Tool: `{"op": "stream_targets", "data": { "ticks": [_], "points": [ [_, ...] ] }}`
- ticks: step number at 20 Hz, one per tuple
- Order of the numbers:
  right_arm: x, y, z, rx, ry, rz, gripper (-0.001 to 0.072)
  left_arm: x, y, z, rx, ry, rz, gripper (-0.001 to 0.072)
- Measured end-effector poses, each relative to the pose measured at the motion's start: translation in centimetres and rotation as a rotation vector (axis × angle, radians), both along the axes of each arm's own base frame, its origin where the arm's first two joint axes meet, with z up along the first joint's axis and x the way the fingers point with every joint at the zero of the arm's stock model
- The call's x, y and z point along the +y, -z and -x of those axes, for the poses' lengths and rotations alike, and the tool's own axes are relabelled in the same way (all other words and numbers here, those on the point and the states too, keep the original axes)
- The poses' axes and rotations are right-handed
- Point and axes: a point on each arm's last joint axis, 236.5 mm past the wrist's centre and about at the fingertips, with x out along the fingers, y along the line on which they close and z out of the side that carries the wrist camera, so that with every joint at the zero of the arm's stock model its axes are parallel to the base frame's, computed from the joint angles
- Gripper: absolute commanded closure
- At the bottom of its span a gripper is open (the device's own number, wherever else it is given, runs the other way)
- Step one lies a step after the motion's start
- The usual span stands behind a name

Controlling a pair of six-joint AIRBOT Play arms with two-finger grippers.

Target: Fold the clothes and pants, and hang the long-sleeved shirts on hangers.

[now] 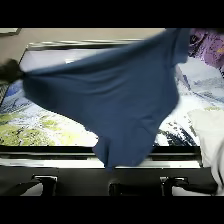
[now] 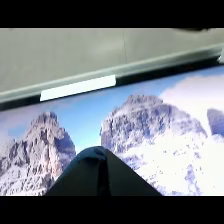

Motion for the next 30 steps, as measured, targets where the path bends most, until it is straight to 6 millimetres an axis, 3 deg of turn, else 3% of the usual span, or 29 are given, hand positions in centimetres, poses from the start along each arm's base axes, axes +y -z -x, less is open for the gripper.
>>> {"op": "stream_targets", "data": {
  "ticks": [2,5,8,10,11,12,13,14,16,18,21,23,26,28,30],
  "points": [
    [1.6,8.0,-3.8,0.138,-0.034,-0.070,0.0684,-0.2,6.8,-2.5,0.103,-0.005,0.015,0.0693],
    [4.7,18.4,-7.0,0.309,-0.077,-0.185,0.0684,-0.6,14.9,-4.9,0.213,-0.017,0.040,0.0693],
    [7.7,26.0,-7.8,0.440,-0.107,-0.261,0.0661,-0.6,20.6,-6.2,0.283,-0.029,0.052,0.0692],
    [8.9,28.8,-7.5,0.501,-0.119,-0.285,0.0557,-0.6,22.9,-6.6,0.312,-0.034,0.057,0.0687],
    [9.4,29.6,-7.3,0.523,-0.125,-0.294,0.0516,-0.6,23.6,-6.7,0.321,-0.036,0.059,0.0611],
    [9.7,30.1,-7.0,0.543,-0.130,-0.303,0.0420,-0.6,24.0,-6.8,0.325,-0.037,0.060,0.0383],
    [9.9,30.3,-6.6,0.563,-0.138,-0.307,0.0276,-0.4,24.3,-6.9,0.329,-0.041,0.062,0.0124],
    [9.9,30.2,-6.1,0.581,-0.144,-0.308,0.0183,0.0,24.1,-7.1,0.332,-0.045,0.064,0.0009],
    [9.0,28.7,-4.8,0.608,-0.163,-0.297,0.0176,1.4,22.9,-7.2,0.335,-0.056,0.067,0.0010],
    [6.8,26.3,-2.8,0.634,-0.192,-0.241,0.0175,3.8,20.7,-6.8,0.328,-0.065,0.061,0.0010],
    [1.7,23.1,1.7,0.695,-0.207,-0.097,0.0175,8.0,17.9,-4.3,0.333,-0.103,0.071,0.0010],
    [-2.1,22.1,5.7,0.753,-0.188,-0.041,0.0174,9.8,17.2,-1.8,0.349,-0.134,0.109,0.0012],
    [-4.9,23.2,12.4,0.845,-0.155,-0.083,0.0173,10.7,17.8,1.7,0.392,-0.174,0.177,0.0032],
    [-4.4,25.3,17.0,0.888,-0.150,-0.160,0.0165,10.5,18.7,3.2,0.420,-0.186,0.213,0.0031],
    [-2.4,28.2,21.4,0.930,-0.156,-0.256,0.0165,10.2,19.6,4.3,0.450,-0.187,0.233,0.0032]
  ]
}}
